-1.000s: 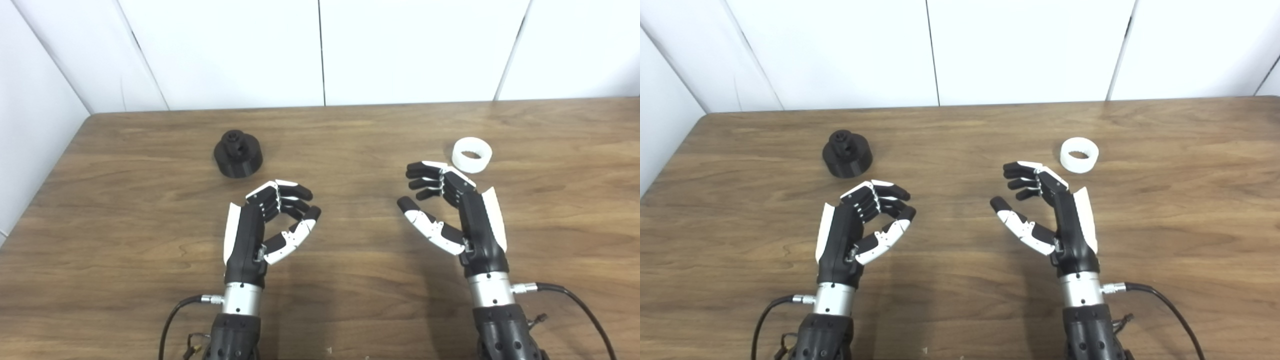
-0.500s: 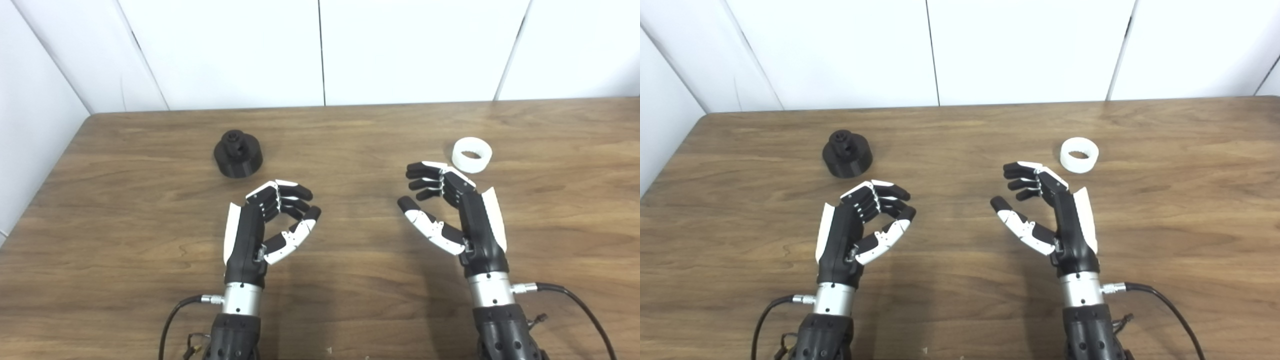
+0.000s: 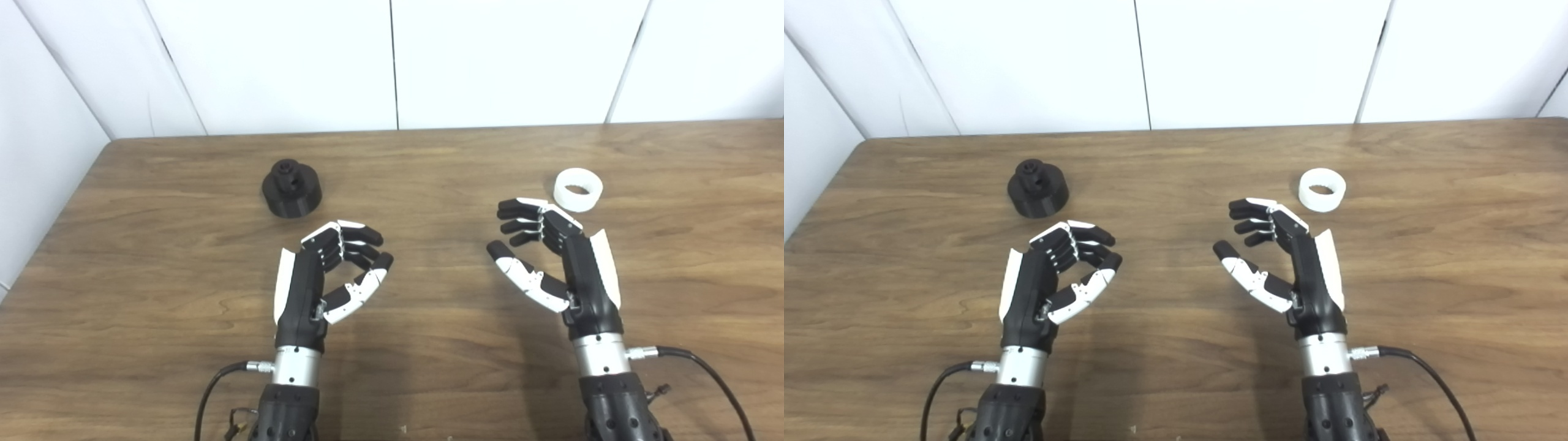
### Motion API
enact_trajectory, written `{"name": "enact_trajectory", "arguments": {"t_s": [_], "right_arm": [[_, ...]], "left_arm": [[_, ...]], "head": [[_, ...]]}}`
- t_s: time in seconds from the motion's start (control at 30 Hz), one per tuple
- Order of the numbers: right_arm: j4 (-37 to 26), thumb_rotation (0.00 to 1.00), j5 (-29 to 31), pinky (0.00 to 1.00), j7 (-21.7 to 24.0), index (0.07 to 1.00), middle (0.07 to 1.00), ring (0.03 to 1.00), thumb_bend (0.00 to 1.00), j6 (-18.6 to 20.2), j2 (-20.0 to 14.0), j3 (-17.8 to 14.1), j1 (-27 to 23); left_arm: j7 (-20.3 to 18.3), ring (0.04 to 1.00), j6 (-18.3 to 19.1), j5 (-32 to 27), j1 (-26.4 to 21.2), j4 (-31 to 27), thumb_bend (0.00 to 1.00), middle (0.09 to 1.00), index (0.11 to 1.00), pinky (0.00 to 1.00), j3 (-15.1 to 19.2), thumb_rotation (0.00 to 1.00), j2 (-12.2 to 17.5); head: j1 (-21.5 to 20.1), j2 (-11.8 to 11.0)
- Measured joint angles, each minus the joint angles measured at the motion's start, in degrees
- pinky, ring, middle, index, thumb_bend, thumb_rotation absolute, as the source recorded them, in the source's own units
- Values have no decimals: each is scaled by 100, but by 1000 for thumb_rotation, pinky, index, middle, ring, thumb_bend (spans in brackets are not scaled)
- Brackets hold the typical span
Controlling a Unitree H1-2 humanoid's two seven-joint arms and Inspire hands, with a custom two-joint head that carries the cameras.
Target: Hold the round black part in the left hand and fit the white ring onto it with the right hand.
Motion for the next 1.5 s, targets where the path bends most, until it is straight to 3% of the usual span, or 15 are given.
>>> {"name": "enact_trajectory", "arguments": {"t_s": [1.5], "right_arm": [[0,411,-17,531,3,664,667,616,518,6,0,3,2]], "left_arm": [[-2,510,0,-1,2,0,499,567,493,432,-6,58,1]], "head": [[-18,9]]}}
